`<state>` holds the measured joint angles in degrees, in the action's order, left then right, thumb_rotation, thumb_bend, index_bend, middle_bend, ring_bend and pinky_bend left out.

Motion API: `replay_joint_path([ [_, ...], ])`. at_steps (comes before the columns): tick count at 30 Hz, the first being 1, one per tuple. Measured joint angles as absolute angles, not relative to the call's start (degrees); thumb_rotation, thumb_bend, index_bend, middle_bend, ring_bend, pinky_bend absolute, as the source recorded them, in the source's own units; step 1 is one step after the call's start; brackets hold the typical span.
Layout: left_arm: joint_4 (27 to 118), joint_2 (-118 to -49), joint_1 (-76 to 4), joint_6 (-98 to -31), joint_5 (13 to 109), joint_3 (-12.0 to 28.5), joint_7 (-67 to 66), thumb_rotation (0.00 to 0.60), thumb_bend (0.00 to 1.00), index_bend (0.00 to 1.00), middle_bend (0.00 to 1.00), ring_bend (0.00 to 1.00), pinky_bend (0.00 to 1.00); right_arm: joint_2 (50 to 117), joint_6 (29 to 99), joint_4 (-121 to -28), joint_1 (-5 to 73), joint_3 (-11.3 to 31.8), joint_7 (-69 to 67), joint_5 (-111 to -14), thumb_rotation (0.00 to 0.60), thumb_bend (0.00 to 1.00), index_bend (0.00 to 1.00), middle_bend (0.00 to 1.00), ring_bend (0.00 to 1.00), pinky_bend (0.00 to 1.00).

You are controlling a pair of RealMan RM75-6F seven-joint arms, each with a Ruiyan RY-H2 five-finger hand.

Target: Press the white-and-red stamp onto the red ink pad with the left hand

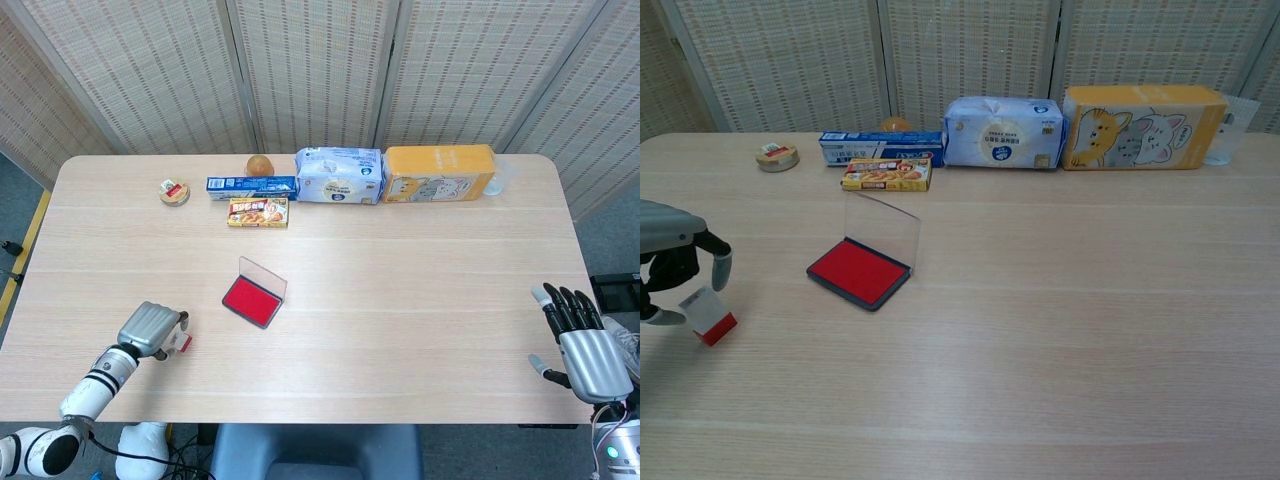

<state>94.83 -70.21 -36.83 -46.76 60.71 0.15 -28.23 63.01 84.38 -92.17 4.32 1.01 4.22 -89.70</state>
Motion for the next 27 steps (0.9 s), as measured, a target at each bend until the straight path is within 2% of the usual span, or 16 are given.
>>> replay_joint_path([
  [15, 92.9, -71.3, -37.6, -46.7, 60.9, -1.0, -26.3, 0.6, 0.29, 0.49, 0.84, 0.66, 0.54, 63.0, 84.6, -92.2, 4.2, 1.0, 4.2, -89.9, 0.6, 0.2, 0.0, 0.01, 0.03, 0.0],
  [27, 92.5, -71.4, -37.7, -47.0, 61.5, -1.3, -24.8, 0.6, 0.32, 0.58, 0.85, 0.67, 0.54, 63.0, 84.6, -92.1, 4.2, 1.1, 4.1, -89.8, 0.6, 0.2, 0.0, 0.01, 0.03, 0.0],
])
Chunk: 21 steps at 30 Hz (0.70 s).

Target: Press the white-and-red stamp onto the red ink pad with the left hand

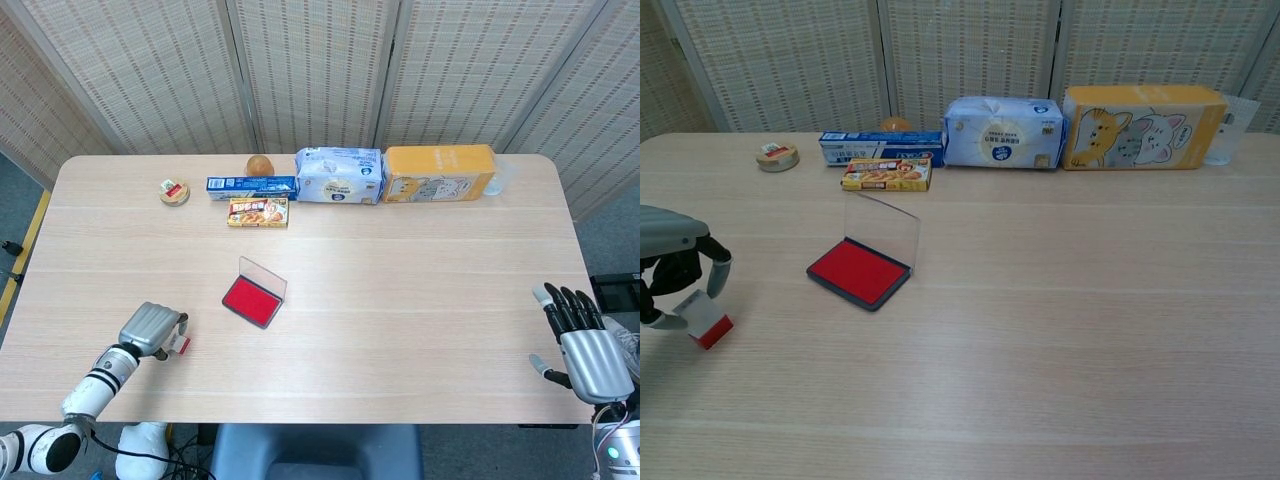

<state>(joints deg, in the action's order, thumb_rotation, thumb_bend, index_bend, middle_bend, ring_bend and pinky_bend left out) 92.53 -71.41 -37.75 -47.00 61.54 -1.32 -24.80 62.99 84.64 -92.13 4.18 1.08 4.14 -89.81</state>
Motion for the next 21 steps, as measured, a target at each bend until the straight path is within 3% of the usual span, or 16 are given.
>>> replay_joint_path([
  [10, 96.5, -69.1, -38.2, -48.6, 61.5, -0.6, -25.3, 0.6, 0.46, 0.68, 0.89, 0.7, 0.57, 63.0, 84.4, -92.1, 4.3, 1.1, 4.2, -89.7, 0.6, 0.2, 0.0, 0.01, 0.03, 0.0],
  [21, 98.9, -67.8, -42.5, -46.4, 54.2, 4.1, -23.1, 0.6, 0.55, 0.75, 0.99, 0.81, 0.68, 62.5, 85.2, -92.1, 4.0, 1.2, 2.8, -90.1, 0.6, 0.2, 0.0, 0.01, 0.03, 0.0],
])
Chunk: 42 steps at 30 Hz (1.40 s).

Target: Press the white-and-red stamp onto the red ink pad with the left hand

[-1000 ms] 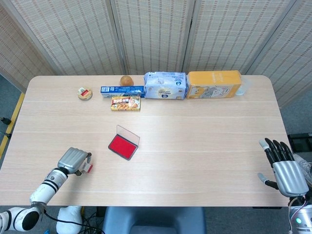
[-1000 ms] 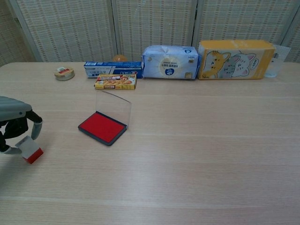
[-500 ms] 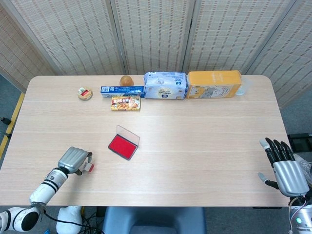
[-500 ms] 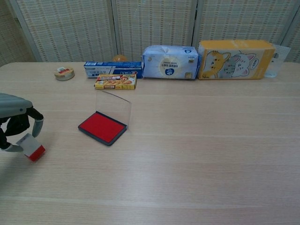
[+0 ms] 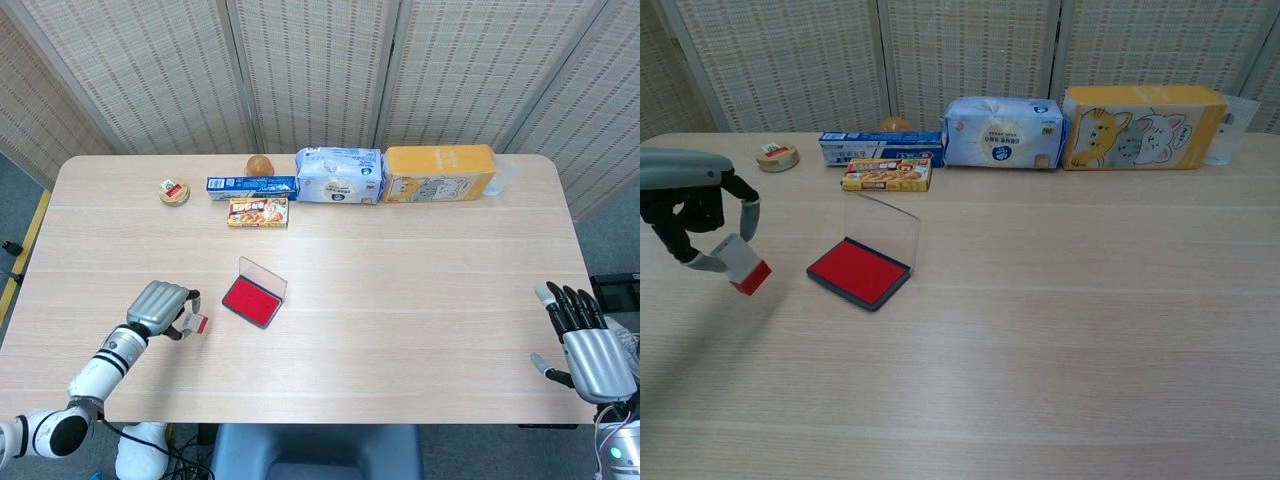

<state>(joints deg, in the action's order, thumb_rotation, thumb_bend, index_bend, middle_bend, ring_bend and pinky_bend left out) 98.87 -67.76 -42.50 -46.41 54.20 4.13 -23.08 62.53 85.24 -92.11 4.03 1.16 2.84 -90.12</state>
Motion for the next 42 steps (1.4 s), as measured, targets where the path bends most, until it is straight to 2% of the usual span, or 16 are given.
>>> replay_joint_path([
  [18, 89.8, -76.3, -54.0, -42.5, 35.1, 5.2, -31.0, 0.6, 0.58, 0.75, 1.0, 0.84, 0.71, 61.2, 87.4, -91.4, 3.2, 1.0, -1.4, -91.5, 0.6, 0.2, 0.0, 0.01, 0.03, 0.0],
  [31, 87.9, -79.9, -63.6, -44.0, 19.6, 4.4, -37.4, 0.6, 0.58, 0.75, 1.0, 0.84, 0.71, 60.6, 88.7, -90.9, 2.7, 1.1, -3.8, -92.1, 0.6, 0.2, 0.0, 0.01, 0.03, 0.0],
  [42, 84.7, -83.7, -66.6, -44.5, 16.1, 3.5, -38.3, 0.6, 0.58, 0.75, 1.0, 0.84, 0.71, 60.2, 89.7, -90.5, 2.2, 1.0, -5.1, -92.8, 0.6, 0.2, 0.0, 0.01, 0.03, 0.0],
])
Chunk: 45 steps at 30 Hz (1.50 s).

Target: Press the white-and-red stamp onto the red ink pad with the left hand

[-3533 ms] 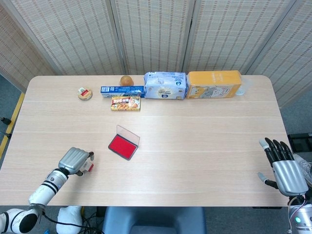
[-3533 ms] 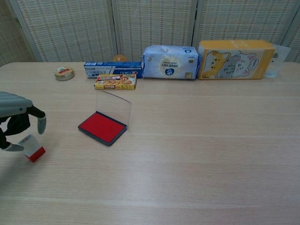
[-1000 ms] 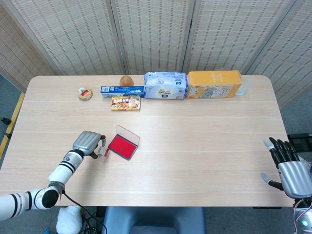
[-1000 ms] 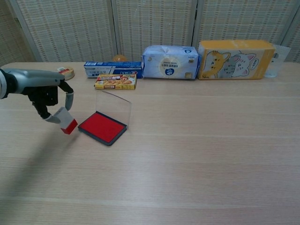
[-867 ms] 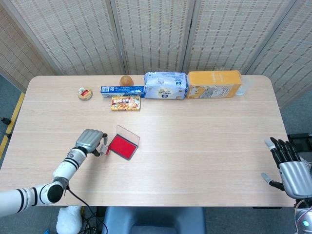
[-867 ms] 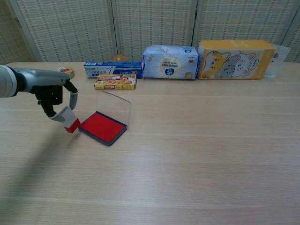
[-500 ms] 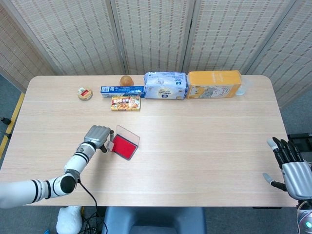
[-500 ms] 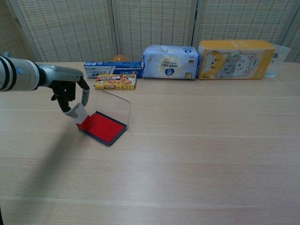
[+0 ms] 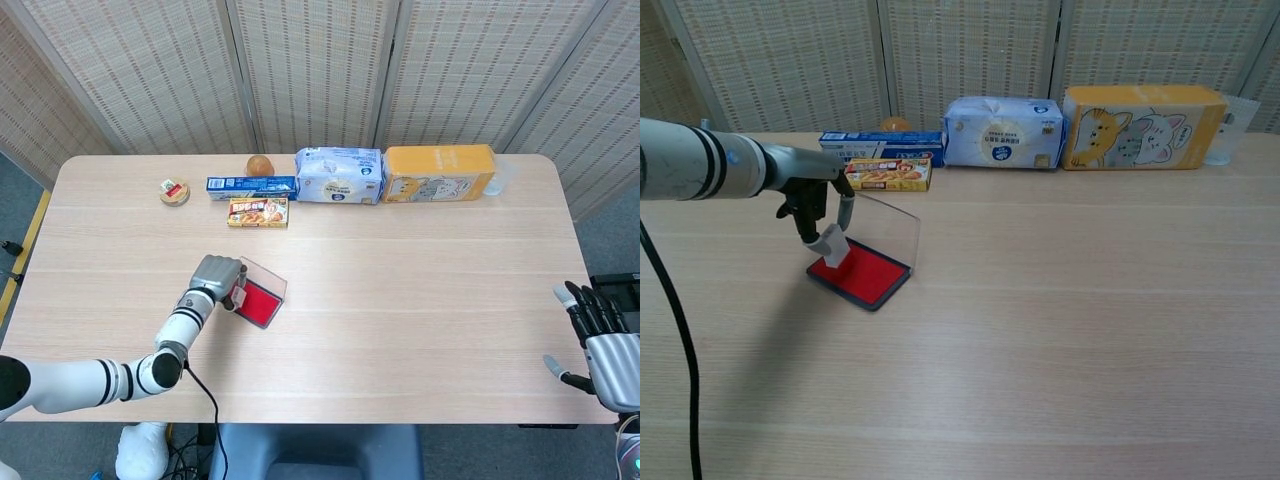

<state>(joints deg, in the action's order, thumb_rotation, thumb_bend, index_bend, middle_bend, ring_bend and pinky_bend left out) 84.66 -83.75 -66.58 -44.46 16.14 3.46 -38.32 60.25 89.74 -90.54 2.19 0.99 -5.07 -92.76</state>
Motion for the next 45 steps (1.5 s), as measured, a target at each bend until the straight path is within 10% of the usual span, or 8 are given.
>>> replay_joint_path([
  [25, 81.8, -86.7, -67.0, -43.0, 16.8, 2.2, -35.4, 0.6, 0.58, 0.75, 1.0, 0.84, 0.71, 60.4, 90.5, -90.4, 1.9, 1.1, -5.0, -93.2, 0.6, 0.2, 0.0, 0.01, 0.03, 0.0],
  [45, 101.3, -75.0, -65.2, -52.0, 18.8, 1.9, -35.0, 0.6, 0.58, 0.75, 1.0, 0.83, 0.71, 60.9, 89.0, -90.9, 2.3, 1.3, -2.9, -92.3, 0.6, 0.2, 0.0, 0.01, 0.03, 0.0],
])
